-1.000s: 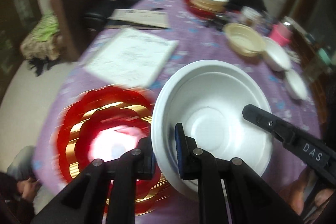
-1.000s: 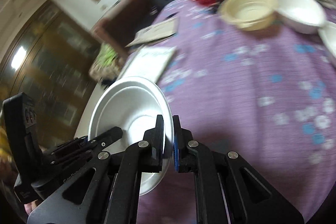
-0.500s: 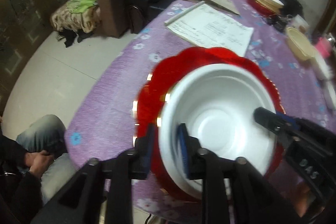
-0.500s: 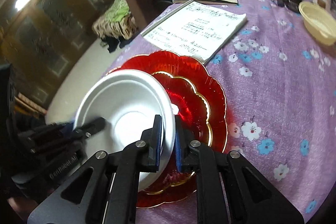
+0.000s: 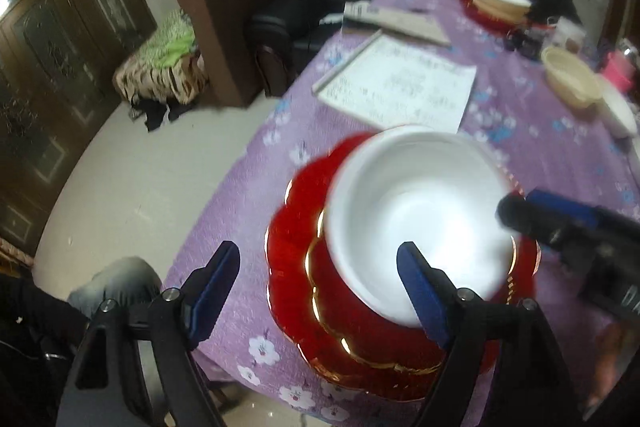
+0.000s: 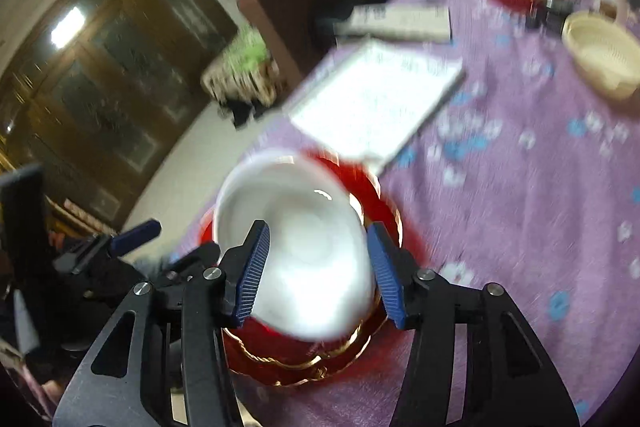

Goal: Organize plates and bowls
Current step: 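Carry the white paper plate onto the red plate stack and release, then move the right gripper to the large beige bowl and grasp its rim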

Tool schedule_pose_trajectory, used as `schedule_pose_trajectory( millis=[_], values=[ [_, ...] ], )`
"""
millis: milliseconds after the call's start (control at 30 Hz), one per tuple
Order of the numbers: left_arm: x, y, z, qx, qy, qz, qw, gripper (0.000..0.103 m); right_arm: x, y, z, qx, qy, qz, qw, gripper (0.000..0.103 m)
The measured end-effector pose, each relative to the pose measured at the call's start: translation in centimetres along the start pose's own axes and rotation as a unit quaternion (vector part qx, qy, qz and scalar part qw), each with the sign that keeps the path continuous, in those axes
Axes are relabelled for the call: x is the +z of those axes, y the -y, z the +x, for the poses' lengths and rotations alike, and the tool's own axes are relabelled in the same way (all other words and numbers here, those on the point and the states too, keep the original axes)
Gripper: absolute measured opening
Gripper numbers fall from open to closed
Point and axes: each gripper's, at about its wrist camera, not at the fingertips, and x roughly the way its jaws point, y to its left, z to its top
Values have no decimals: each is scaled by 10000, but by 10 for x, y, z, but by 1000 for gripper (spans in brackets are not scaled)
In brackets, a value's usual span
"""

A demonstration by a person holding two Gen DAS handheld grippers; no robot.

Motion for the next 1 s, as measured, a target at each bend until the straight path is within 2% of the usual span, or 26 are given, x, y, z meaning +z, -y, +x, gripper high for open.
schedule_pose_trajectory(
  millis=[67, 167, 233, 300, 433, 500, 600, 633, 700, 800, 867, 1000],
  values=[
    [-1, -2, -2, 20, 8, -60, 10000, 82, -1, 2, 1, -24, -13, 32, 10000, 53],
    [4, -14, -18, -29, 211, -244, 9995, 81, 8, 8, -18, 102, 263, 98, 9996, 53],
    [9, -14, -30, -131, 409, -301, 9986, 81, 13, 17, -39, 152, 597, 184, 9979, 52],
    [17, -11, -46, -302, 644, -351, 9969, 81, 15, 32, -62, 7, 930, 331, 9951, 52],
    [35, 24, -63, -1048, 851, -204, 9906, 82, 8, 78, -96, -413, 1203, 738, 9891, 52],
    [50, 60, -62, -1613, 698, -52, 9844, 82, 4, 109, -114, -613, 1285, 1021, 9845, 52],
    [73, 108, -55, -2229, 455, 135, 9737, 82, -1, 149, -145, -791, 1479, 1438, 9753, 52],
    [83, 124, -51, -2309, 365, 189, 9721, 82, 0, 167, -158, -810, 1552, 1622, 9711, 52],
    [112, 162, -37, -2360, 187, 326, 9710, 82, 5, 189, -170, -833, 1620, 1822, 9662, 52],
    [150, 201, -9, -2158, -77, 435, 9754, 82, 24, 225, -178, -744, 1660, 2183, 9588, 52],
    [177, 224, 16, -2105, -294, 404, 9763, 82, 40, 247, -172, -618, 1649, 2456, 9532, 52],
    [211, 259, 55, -1816, -427, 571, 9808, 81, 71, 285, -145, -466, 1558, 2989, 9403, 52]
  ],
)
